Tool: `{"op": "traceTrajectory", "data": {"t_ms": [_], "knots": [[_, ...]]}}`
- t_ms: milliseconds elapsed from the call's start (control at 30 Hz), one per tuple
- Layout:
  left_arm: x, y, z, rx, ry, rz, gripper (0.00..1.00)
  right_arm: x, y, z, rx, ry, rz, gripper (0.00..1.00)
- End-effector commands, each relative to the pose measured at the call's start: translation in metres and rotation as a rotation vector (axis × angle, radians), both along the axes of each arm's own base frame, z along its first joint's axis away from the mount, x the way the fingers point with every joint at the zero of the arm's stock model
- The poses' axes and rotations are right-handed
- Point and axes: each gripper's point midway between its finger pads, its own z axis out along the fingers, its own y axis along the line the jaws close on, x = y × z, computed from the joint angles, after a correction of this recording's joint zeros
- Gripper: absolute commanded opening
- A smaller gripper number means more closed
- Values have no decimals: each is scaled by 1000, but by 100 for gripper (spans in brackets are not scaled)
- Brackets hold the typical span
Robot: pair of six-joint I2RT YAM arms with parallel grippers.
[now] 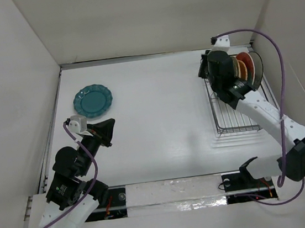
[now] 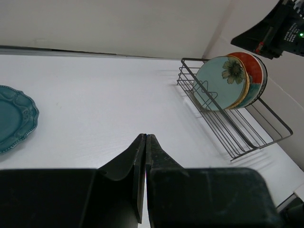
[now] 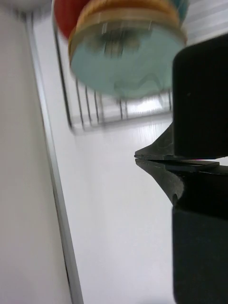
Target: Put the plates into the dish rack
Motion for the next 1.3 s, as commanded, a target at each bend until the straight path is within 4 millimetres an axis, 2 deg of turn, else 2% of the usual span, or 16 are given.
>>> {"op": "traceTrajectory", "data": {"t_ms": [0,67,167,200,233,300,333,433,467,533,567,667,800,900,1167,1267], "knots": [[1,2,17,-24,-39,16,0,9,105,18,212,-72,339,0],[2,3,16,-24,-34,21,0,1,162,15,298,-48,465,0],[4,3,13,-17,-23,26,0,15,246,-23,345,25,560,0],[4,3,13,-20,-24,28,0,10,258,-5,377,-1,586,0],[4,4,13,-18,-23,32,0,17,280,-38,369,57,593,0],[5,5,13,-19,-24,38,0,19,317,-34,433,50,625,0],[5,5,13,-20,-25,38,0,25,335,-67,427,105,630,0],[6,1,11,-14,-18,26,0,35,368,-76,523,117,636,0],[6,0,9,-9,-12,18,0,39,380,-107,532,169,645,0],[7,-2,8,-5,-6,12,0,43,401,-111,607,182,650,0],[7,-4,7,-3,-5,4,0,45,410,-140,612,227,649,0],[7,-4,7,-3,-5,1,0,50,428,-154,691,270,656,3],[6,-7,7,0,-5,-14,0,49,456,-210,734,382,701,44],[5,-7,8,-2,-12,-20,0,50,464,-224,770,413,701,60],[2,-9,11,-8,-23,-38,0,49,479,-261,1014,530,703,61],[-1,-6,17,-20,-46,-35,0,57,481,-257,1101,515,706,60]]}}
